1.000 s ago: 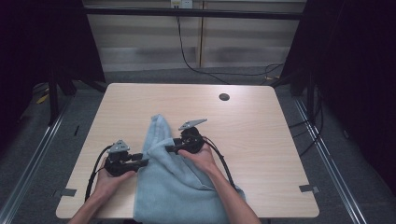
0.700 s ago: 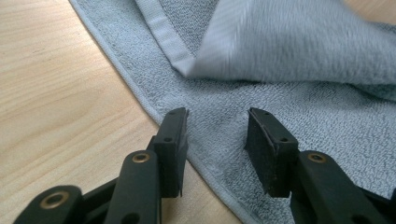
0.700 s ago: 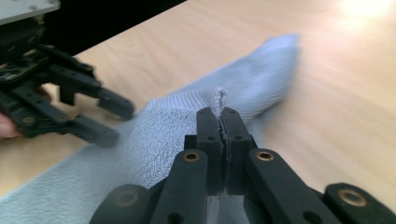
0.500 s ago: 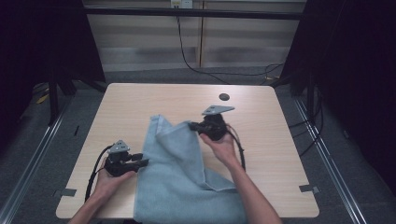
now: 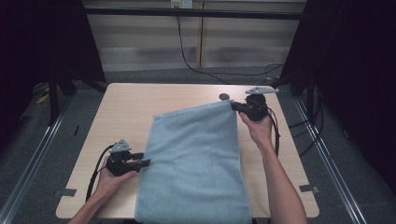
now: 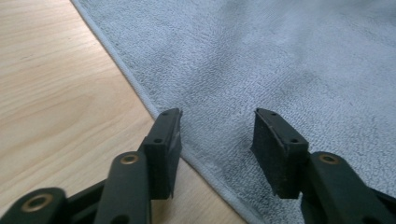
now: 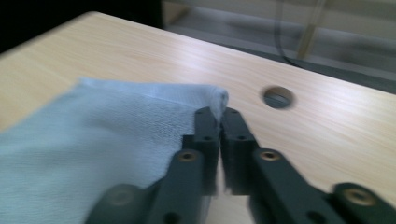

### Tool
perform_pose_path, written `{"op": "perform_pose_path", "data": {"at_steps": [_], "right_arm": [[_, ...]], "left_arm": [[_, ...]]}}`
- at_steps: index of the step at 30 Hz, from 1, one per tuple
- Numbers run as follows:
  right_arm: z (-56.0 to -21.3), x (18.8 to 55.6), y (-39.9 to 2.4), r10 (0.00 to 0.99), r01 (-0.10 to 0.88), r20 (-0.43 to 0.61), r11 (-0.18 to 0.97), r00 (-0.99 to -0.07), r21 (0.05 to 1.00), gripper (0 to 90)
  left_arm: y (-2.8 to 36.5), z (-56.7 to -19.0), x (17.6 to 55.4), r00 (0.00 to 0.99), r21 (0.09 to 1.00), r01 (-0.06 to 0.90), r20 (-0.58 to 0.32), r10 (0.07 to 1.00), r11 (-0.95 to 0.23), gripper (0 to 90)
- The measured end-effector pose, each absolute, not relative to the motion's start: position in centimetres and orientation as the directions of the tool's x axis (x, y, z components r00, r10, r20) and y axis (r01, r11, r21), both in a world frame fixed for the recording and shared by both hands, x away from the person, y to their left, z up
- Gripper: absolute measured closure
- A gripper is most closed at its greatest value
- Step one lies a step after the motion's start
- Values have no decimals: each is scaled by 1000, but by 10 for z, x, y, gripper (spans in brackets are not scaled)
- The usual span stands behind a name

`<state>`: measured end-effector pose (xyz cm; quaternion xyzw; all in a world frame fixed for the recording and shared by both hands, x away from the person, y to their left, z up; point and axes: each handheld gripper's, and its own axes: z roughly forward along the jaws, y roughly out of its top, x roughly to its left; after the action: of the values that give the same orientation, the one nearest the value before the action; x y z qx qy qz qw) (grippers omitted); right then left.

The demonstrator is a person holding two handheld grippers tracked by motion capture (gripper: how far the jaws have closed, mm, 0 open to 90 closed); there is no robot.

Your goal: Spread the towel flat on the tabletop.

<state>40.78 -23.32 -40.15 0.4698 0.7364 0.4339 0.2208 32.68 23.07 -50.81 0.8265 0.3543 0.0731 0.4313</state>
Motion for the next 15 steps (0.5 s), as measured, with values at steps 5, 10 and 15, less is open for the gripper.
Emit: {"op": "perform_pose_path", "data": {"at_steps": [5, 10, 15], "right_arm": [[-420, 395, -248, 910, 527, 86, 156, -406, 835, 677], [-427, 371, -238, 868, 516, 94, 200, -488, 833, 649], [-449, 343, -215, 803, 539, 108, 288, -586, 791, 586]], "left_arm": [[231, -508, 328, 740, 765, 529, -205, 641, -367, 491], [236, -502, 329, 726, 773, 535, -215, 653, -340, 492], [235, -493, 337, 718, 789, 525, -209, 664, -319, 496]]}}
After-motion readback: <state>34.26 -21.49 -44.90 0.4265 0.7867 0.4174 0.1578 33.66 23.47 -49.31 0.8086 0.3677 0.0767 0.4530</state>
